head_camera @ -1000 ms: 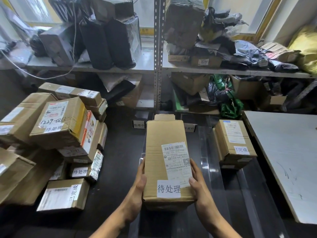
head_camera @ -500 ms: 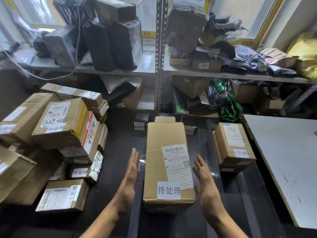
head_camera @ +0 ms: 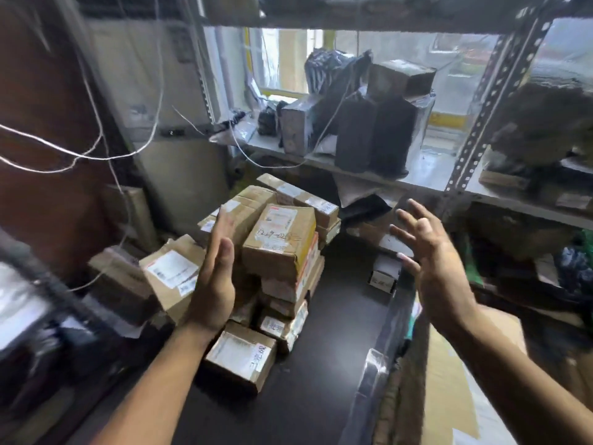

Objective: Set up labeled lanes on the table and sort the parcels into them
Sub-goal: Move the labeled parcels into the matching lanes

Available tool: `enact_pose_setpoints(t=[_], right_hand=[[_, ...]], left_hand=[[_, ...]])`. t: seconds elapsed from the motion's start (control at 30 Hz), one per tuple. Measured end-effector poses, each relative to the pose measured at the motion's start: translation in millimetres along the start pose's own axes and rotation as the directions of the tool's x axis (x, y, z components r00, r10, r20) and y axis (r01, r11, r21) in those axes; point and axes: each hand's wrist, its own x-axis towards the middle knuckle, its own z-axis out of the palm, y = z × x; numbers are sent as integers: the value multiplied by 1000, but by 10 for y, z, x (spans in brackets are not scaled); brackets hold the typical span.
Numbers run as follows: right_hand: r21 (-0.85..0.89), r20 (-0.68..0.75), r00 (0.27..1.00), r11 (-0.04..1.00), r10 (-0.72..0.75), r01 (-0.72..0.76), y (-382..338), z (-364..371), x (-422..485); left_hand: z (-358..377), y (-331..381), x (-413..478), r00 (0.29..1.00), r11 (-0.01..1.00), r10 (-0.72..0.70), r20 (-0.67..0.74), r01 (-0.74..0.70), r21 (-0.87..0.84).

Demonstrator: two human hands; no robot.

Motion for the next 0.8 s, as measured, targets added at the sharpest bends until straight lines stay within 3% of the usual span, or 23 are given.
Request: enact_pose_setpoints(t=[0.07, 0.17, 0.27, 0.33, 0.43, 0.5, 0.8], right_hand=[[-50, 100, 992, 996, 78, -73, 140, 319, 276], [-175, 188, 966, 973, 180, -147, 363, 752, 628], [-341, 181, 945, 919, 273, -200, 692, 1098, 920], [-422, 131, 931, 869, 342, -260, 938, 1257, 1056], [-426, 40, 909, 830, 414, -359, 1257, 1377, 1158], [-412, -23, 889, 806, 457, -425, 1370, 1447, 1187], [-248, -5, 868, 840, 497, -482, 1533, 1665, 1046]], left_hand=[[-288, -55, 102, 994, 1000, -25, -103, 24, -16], [-536, -147, 278, 987, 997, -80, -141, 79, -14], [-541, -329, 558, 968, 978, -210, -139, 209, -22], [-454, -492, 769, 959, 955, -258, -119, 272, 116], [-233, -726, 986, 938, 845, -344, -40, 328, 422], [-117, -816, 1052, 915, 784, -401, -42, 367, 500], [-92, -1168, 1134, 815, 712, -578, -20, 517, 475]])
